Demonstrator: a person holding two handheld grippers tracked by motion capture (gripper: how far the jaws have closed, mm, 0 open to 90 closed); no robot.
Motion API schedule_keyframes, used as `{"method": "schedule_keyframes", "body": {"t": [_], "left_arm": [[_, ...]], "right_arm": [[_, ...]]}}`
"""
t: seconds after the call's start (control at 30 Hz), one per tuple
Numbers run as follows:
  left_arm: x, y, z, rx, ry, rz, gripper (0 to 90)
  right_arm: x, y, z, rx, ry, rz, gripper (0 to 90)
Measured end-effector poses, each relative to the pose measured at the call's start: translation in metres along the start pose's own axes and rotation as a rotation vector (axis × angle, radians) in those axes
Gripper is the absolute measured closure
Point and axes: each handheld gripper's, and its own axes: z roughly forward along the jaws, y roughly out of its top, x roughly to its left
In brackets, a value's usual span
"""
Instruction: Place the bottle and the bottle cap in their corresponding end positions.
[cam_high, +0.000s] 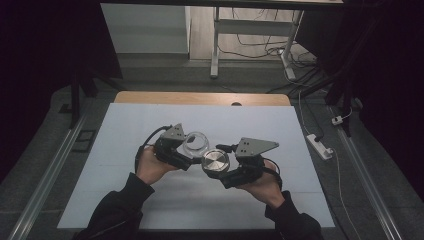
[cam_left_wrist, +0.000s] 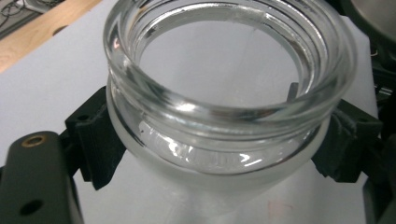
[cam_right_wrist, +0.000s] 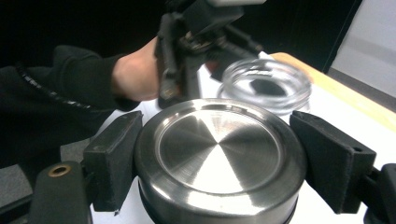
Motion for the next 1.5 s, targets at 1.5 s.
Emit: {"method": "schedule_keyframes", "body": {"t": [1.5], "left_arm": [[0.051,-0.01,0.068,0.007,0.101,-0.051,15.9]], "right_arm": [[0.005,-0.105,0.073,0.188,0.107,-0.003,19.6]]}}
